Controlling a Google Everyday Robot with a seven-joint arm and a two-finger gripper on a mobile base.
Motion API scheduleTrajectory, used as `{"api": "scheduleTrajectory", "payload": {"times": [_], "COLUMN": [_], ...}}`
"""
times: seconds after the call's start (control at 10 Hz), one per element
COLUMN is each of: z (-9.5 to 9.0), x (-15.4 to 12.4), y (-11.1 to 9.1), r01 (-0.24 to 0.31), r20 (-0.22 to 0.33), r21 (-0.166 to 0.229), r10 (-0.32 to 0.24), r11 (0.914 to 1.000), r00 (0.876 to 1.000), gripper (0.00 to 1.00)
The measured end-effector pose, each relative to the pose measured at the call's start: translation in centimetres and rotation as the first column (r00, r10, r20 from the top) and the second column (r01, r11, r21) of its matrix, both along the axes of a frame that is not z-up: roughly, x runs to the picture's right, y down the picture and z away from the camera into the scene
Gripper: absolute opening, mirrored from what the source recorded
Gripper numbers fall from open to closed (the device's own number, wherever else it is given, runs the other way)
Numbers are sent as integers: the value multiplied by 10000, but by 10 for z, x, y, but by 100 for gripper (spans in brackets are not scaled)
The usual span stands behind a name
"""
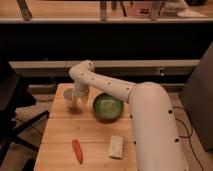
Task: Place the ceramic cup in the ceramic bowl
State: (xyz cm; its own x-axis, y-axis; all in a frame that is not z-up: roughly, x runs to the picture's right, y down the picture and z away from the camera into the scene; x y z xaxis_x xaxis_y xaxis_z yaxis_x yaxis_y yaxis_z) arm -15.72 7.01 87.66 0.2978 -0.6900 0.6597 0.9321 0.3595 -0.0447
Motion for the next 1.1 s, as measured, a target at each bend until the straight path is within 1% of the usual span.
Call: {"api": "scheduleTrajectory", "payload": {"times": [0.1, 0.2, 0.4, 0.5, 0.6, 0.9, 1.0, 1.1], "z": [-1, -2, -8, -10, -11, -15, -17, -19], "x": [3, 6, 14, 16, 21, 59, 72, 77], "y": [-1, -1, -8, -11, -12, -21, -29, -33], "r01": [7, 26, 62, 51, -25, -326, -473, -538], "r20": [-18, -47, -110, -109, -128, -166, -192, -181], "r21": [23, 40, 87, 126, 132, 184, 216, 221], "r10": [-7, -26, -61, -50, 27, 329, 477, 542], "r11": [10000, 10000, 9999, 9999, 9999, 9993, 9986, 9983], "r00": [10000, 10000, 9999, 9999, 9999, 9993, 9987, 9984], "gripper": [40, 29, 8, 2, 0, 0, 0, 0]}}
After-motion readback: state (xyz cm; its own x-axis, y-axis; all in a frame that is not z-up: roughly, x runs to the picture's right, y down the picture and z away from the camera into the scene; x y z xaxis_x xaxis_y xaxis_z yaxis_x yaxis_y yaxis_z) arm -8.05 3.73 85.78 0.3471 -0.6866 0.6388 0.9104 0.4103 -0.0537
